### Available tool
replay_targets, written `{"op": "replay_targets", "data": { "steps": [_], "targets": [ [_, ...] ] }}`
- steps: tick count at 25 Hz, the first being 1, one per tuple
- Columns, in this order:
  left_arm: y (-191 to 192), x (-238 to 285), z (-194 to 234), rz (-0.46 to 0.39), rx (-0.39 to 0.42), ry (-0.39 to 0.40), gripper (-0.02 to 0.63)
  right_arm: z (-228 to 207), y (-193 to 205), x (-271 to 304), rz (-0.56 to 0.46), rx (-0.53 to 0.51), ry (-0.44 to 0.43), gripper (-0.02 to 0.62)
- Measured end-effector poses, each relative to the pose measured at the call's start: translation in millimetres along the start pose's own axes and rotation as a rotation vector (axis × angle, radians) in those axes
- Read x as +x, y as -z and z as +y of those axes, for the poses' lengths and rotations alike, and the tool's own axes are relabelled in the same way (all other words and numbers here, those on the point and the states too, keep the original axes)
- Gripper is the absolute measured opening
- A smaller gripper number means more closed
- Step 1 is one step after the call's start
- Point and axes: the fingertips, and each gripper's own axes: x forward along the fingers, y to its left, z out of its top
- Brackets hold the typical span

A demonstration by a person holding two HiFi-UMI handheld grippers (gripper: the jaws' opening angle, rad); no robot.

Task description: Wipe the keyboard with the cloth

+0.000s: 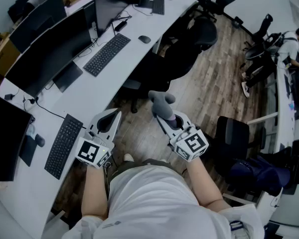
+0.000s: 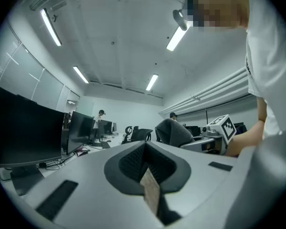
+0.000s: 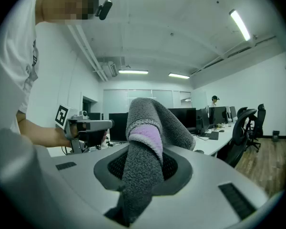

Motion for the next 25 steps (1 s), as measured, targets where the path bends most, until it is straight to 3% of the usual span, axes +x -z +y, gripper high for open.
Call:
{"op": "replay_targets", "data": {
  "steps": [5,13,21,25],
  "targets": [
    [10,-10,26,0.021,0.005,0.008,0.002,9,1,30,0.011,0.012,0.008,0.084],
    [20,-24,74,0.003,-0.095,-0.012,0.0,13,4,68,0.028,0.058,0.018,0.094],
    [36,-16,123,0.052,-0.068,-0.071,0.0,-16,10,118,0.067,0.032,0.006,0.094],
    [45,-1,152,0.049,-0.095,-0.117,0.001,-45,17,150,0.068,0.043,-0.022,0.092]
  ]
}}
